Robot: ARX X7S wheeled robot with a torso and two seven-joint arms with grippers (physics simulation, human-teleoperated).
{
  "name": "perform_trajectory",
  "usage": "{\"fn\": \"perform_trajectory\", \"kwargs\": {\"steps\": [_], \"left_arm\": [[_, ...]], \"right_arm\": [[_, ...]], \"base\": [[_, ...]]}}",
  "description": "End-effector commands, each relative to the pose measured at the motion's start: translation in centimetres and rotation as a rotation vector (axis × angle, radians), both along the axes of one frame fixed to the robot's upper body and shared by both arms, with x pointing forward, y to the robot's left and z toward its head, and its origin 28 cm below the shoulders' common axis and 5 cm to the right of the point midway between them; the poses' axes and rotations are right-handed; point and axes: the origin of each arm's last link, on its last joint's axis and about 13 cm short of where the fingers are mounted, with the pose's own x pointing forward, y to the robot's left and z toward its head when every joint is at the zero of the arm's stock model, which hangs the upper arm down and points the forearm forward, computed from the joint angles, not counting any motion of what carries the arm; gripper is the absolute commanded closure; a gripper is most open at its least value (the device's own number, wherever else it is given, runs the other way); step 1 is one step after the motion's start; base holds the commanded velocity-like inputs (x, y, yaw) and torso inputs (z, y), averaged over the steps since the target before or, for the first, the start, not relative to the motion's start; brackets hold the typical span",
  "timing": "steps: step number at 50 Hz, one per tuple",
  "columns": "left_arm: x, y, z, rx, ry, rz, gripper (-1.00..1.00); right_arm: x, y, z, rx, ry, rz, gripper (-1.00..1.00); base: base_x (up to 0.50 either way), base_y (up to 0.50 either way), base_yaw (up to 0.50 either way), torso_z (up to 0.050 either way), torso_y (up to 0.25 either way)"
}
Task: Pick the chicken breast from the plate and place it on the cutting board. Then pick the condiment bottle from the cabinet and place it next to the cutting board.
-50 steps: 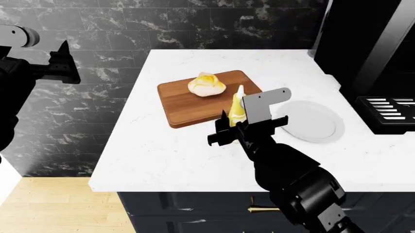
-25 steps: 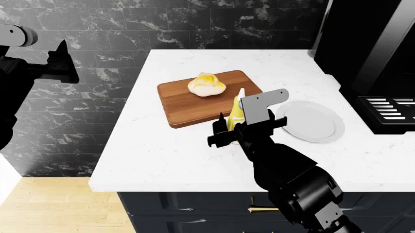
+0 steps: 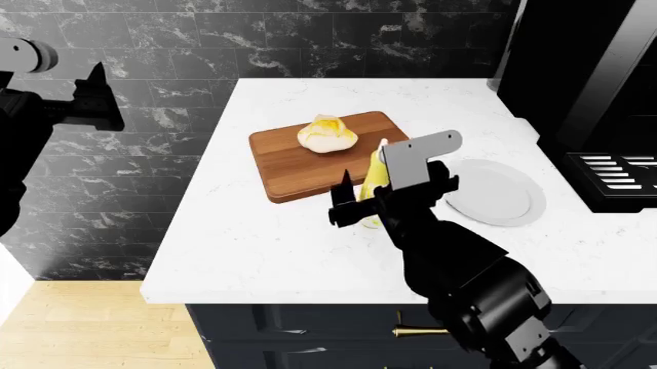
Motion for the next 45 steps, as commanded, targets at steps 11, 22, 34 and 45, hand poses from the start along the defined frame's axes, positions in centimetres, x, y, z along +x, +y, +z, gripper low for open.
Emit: {"fn": "perform_trajectory", "kwargs": {"steps": [11, 22, 34, 45], "left_arm": [[0.0, -0.1, 0.3, 0.001, -0.008, -0.004, -1.0], [-0.8, -0.6, 0.8, -0.004, -0.028, -0.026, -1.0], [-3.3, -1.8, 1.8, -0.023, -0.066, -0.091, -1.0], [-6.5, -3.5, 0.8, -0.029, -0.078, -0.173, -1.0]], "right_arm": [[-2.0, 0.0, 5.6, 0.027, -0.158, 0.01, -1.0], [-4.2, -1.4, 8.7, 0.013, -0.261, -0.038, -1.0], [-9.1, -4.3, 11.3, 0.046, -0.353, -0.138, -1.0], [-13.9, -6.8, 10.9, 0.045, -0.38, -0.249, -1.0]], "base": [[0.0, 0.0, 0.0, 0.0, 0.0], [0.0, 0.0, 0.0, 0.0, 0.0], [0.0, 0.0, 0.0, 0.0, 0.0], [0.0, 0.0, 0.0, 0.0, 0.0]]}}
